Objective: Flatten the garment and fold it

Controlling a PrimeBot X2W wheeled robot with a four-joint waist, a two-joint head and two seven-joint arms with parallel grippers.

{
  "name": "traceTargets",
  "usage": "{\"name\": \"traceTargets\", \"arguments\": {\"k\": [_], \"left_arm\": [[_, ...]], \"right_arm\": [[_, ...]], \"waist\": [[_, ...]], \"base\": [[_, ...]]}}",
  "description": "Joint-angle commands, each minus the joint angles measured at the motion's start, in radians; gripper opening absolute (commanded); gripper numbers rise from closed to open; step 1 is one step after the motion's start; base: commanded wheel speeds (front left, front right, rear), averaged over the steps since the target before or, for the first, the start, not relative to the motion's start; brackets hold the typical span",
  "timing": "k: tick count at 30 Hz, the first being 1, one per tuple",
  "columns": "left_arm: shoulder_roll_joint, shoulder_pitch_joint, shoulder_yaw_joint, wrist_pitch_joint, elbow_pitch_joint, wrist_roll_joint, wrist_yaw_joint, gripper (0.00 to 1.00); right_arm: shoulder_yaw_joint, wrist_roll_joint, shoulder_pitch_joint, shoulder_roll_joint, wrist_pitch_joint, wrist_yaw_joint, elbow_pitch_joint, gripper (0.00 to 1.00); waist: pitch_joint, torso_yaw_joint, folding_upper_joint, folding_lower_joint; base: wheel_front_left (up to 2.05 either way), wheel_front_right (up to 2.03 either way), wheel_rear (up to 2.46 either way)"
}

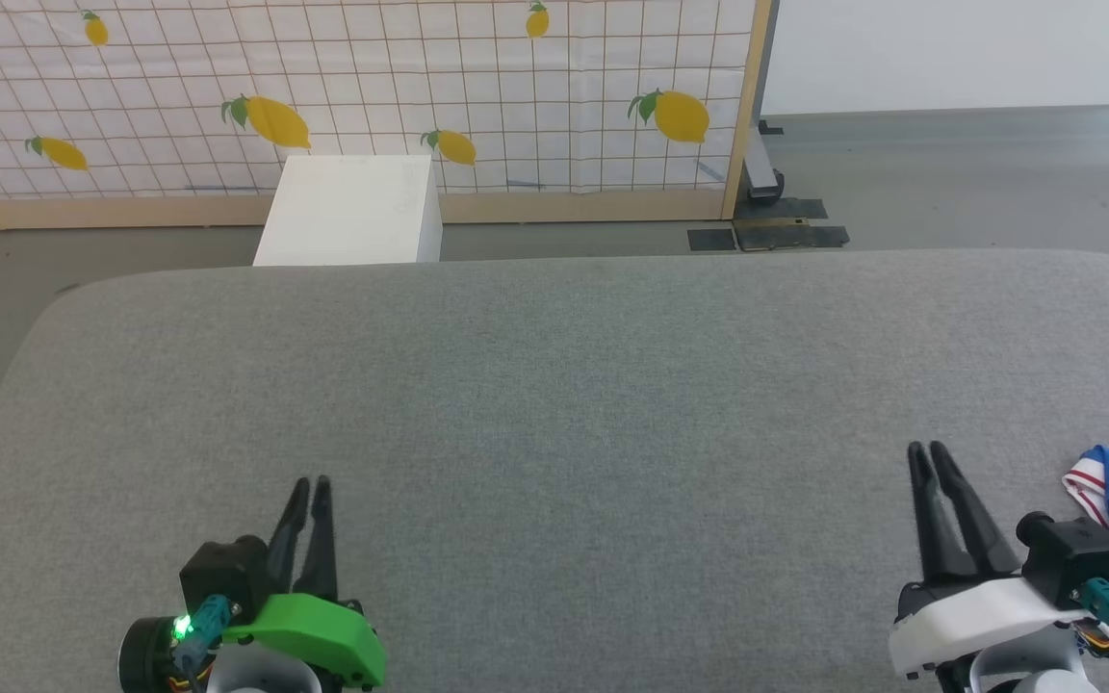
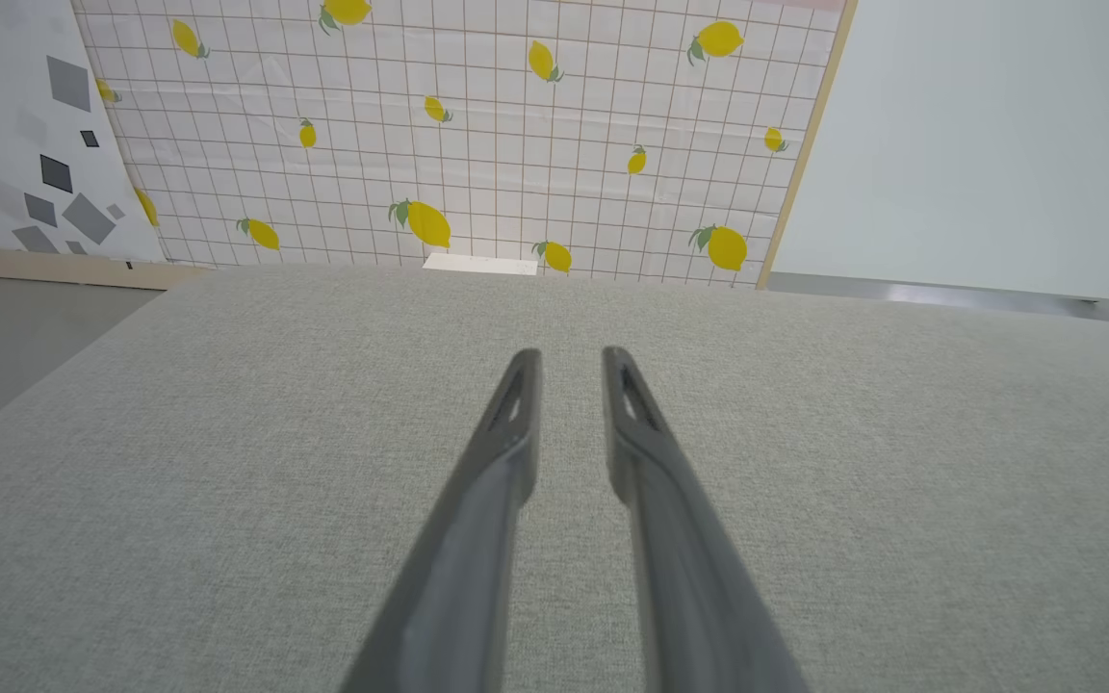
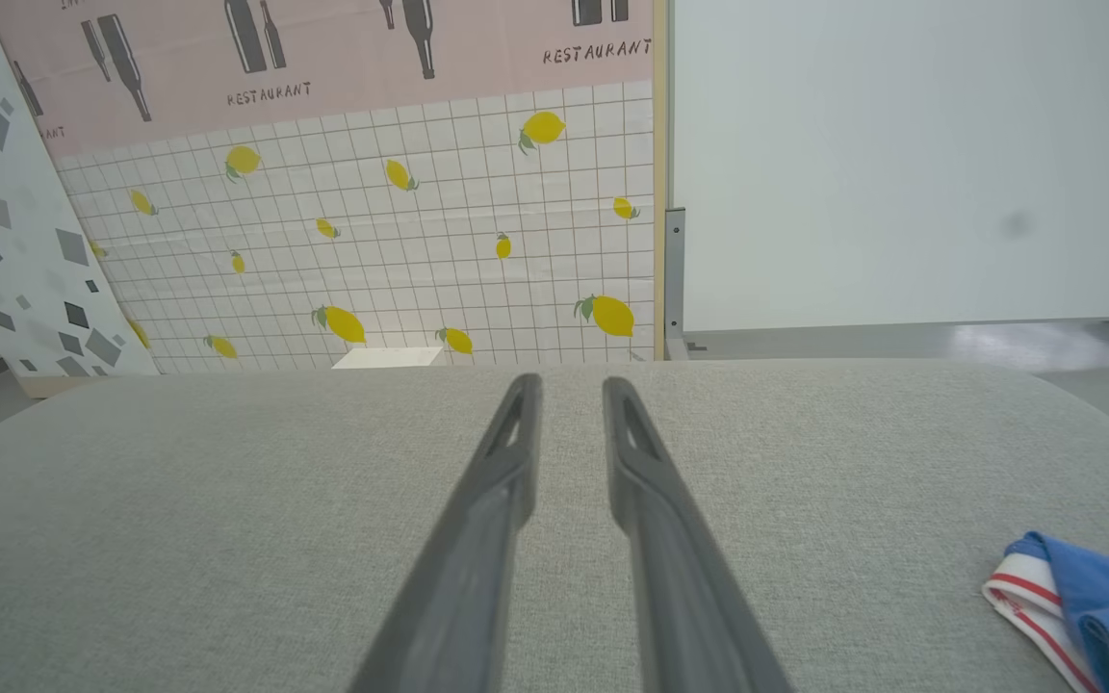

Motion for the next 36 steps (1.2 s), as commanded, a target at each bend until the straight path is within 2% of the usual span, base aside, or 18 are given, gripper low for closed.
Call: {"name": "traceTargets", "arguments": {"k": [1, 36], "left_arm": [[-0.001, 0.0, 0.001, 0.002, -0.002, 0.002, 0.0, 0.0], [-0.022, 0.007, 0.036, 0.065, -0.062, 0.072, -0.011, 0.0]], "right_arm": [[0.0, -0.001, 0.0, 0.0, 0.002, 0.0, -0.001, 0.0], [0.013, -0.038, -0.003, 0.0, 0.059, 0.0, -0.041, 0.0]], "waist": [[0.0, 0.0, 0.0, 0.0001], [0.012, 0.001, 0.0, 0.0001]], "base": [[0.0, 0.0, 0.0], [0.0, 0.0, 0.0]]}}
